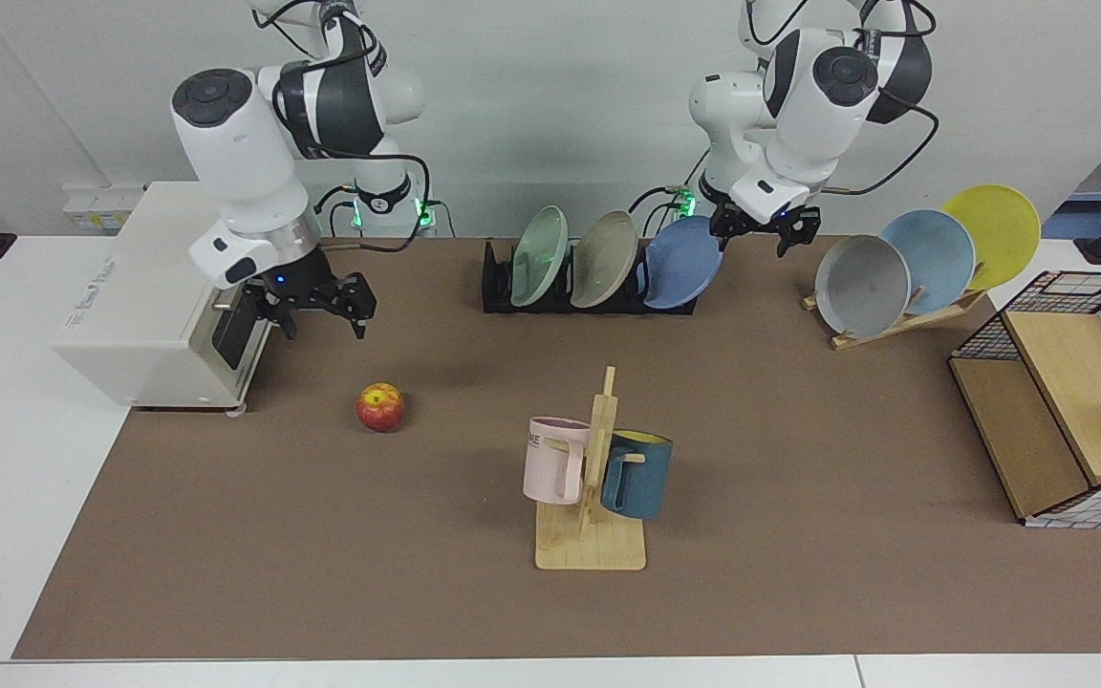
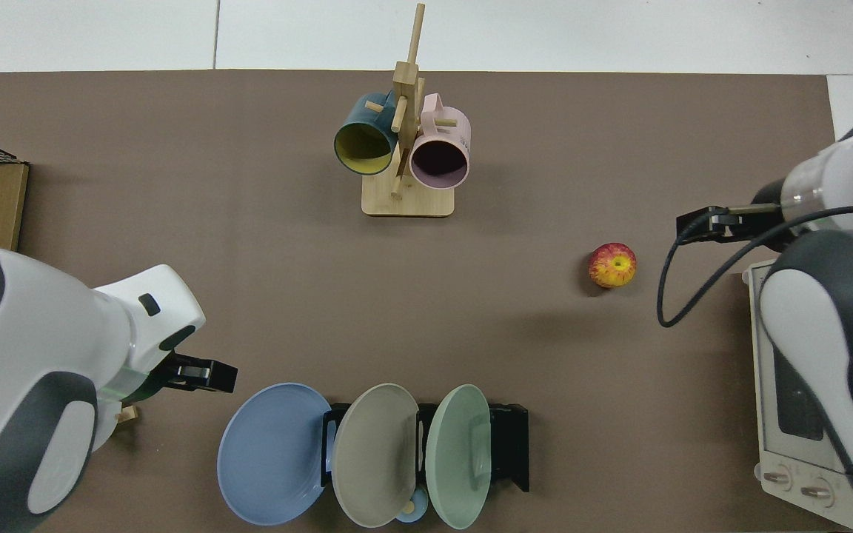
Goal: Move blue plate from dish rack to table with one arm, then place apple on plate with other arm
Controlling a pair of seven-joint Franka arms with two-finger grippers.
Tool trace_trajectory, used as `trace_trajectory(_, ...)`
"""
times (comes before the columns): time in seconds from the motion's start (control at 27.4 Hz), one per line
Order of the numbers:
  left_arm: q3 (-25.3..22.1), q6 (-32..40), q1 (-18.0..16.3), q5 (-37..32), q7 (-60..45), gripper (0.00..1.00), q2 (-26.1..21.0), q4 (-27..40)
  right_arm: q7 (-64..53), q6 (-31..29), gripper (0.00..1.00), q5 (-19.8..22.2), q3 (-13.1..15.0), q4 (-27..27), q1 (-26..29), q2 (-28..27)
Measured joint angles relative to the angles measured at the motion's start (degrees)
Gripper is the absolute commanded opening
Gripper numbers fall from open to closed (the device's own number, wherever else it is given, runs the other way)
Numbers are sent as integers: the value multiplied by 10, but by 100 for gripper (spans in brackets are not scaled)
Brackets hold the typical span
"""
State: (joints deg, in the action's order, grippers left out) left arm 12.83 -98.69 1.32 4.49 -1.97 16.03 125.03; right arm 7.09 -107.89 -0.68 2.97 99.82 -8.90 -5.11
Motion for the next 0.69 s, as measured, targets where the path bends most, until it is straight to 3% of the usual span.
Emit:
trace_trajectory(0.22,21,-49,0,22,4,99,23,80,26,-43,100,0,-1,13,-14,-40)
trace_trajectory(0.58,76,-112,1,53,0,95,36,180,28,-148,100,0,2,102,-12,-64)
trace_trajectory(0.69,80,-115,1,57,-4,87,37,187,28,-167,100,0,3,119,-12,-71)
